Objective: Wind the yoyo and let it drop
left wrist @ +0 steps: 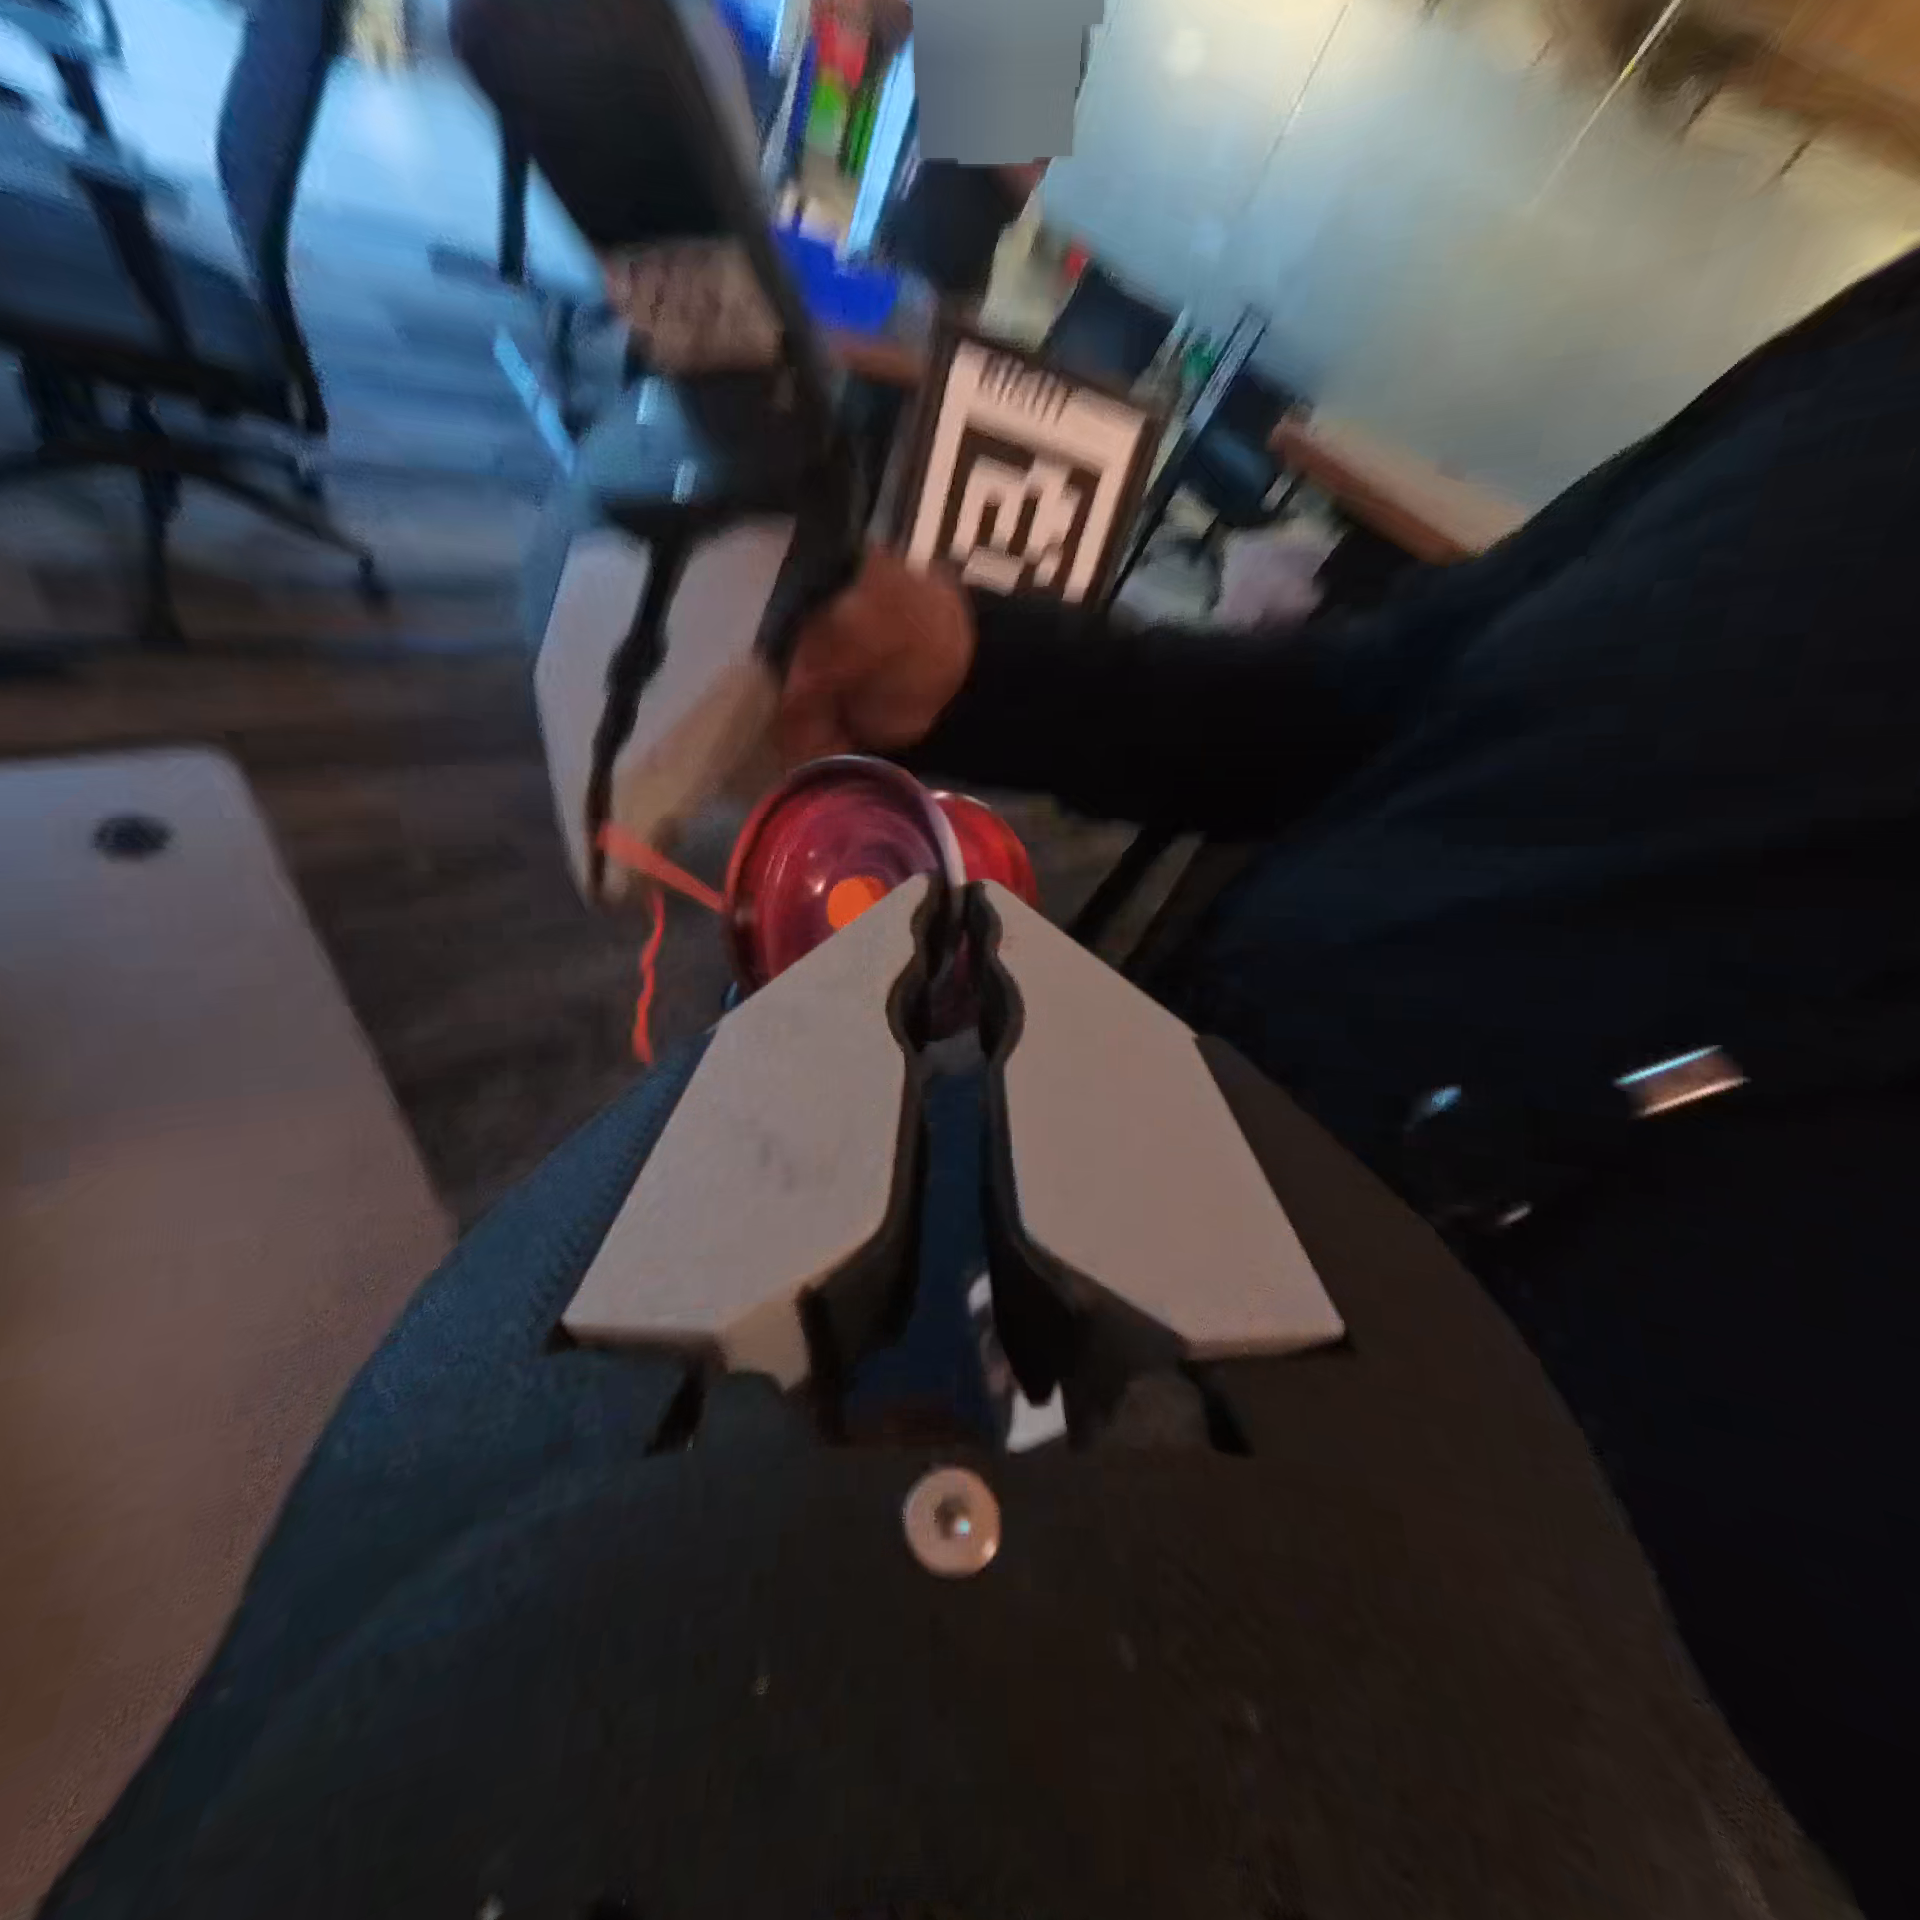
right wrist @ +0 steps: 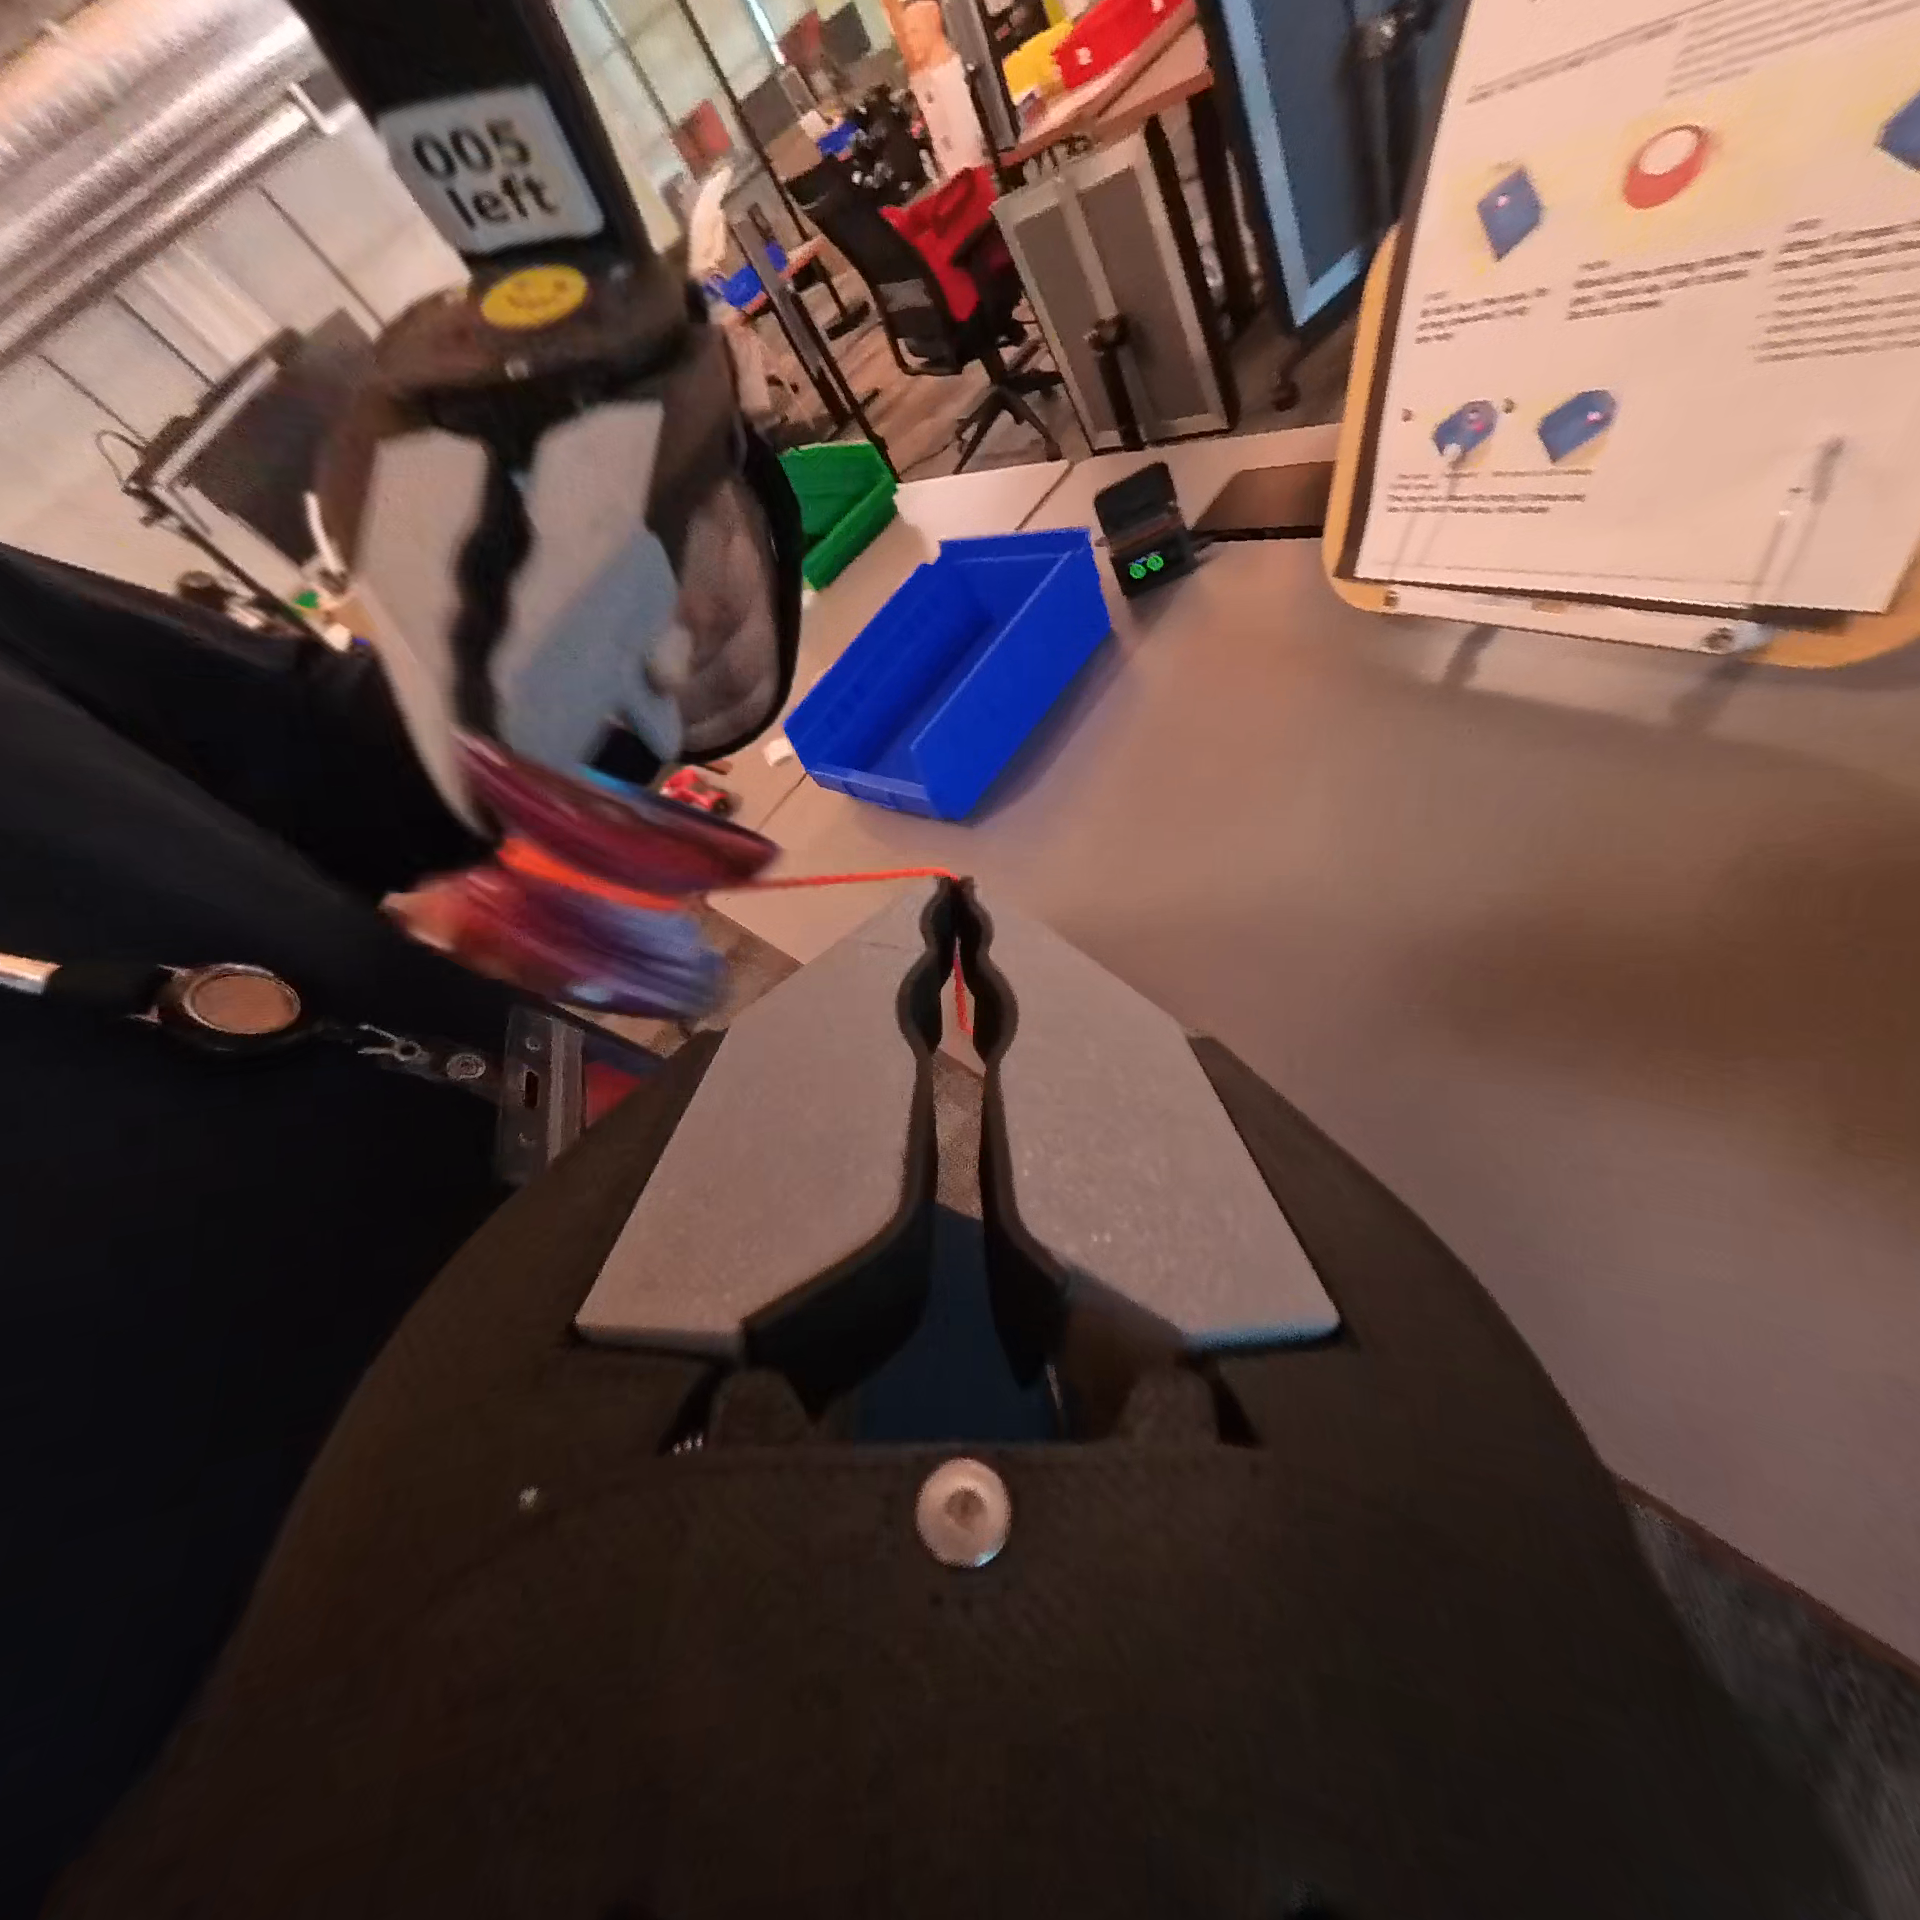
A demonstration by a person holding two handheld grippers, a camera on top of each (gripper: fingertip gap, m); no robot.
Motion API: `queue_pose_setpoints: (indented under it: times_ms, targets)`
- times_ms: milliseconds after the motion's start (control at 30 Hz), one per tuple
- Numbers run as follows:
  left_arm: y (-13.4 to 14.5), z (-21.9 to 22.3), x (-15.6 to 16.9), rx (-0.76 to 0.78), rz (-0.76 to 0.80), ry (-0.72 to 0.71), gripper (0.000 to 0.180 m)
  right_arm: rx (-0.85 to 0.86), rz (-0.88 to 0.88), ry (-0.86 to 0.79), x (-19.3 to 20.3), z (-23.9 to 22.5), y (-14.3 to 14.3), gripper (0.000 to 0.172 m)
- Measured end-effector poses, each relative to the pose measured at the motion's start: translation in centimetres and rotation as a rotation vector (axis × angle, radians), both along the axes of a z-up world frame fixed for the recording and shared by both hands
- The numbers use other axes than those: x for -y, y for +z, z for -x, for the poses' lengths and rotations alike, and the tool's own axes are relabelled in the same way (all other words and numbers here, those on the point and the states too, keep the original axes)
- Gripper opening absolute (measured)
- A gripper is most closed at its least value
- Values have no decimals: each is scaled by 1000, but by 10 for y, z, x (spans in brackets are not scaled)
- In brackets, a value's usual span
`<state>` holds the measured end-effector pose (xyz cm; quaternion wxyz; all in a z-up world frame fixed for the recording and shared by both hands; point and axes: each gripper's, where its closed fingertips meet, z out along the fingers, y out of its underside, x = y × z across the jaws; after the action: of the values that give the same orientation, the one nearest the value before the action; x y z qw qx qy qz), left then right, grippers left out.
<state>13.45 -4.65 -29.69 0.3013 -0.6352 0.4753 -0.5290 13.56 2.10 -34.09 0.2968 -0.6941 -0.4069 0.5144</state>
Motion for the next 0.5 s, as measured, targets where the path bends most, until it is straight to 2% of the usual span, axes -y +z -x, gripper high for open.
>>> queue_pose_setpoints:
  times_ms: [67, 167, 267, 333, 500]
  targets:
    - [-27, 6, -10, -149, -67, 59, 2, 86, -9, 2, 0, -12, -4, 0]
    - [-42, 14, -34, -283, -207, 180, 1, 153, 51, 52, 18, -16, -9, 0]
    - [-42, 6, -46, -344, -368, 252, 1, 86, 127, 56, 32, -1, -4, 0]
    - [-40, 1, -62, -375, -496, 367, 1, 44, 191, -5, 30, 11, -7, 0]
    - [-28, -17, -67, -283, -581, 529, 1, -225, 351, -54, 28, 18, 0, 0]
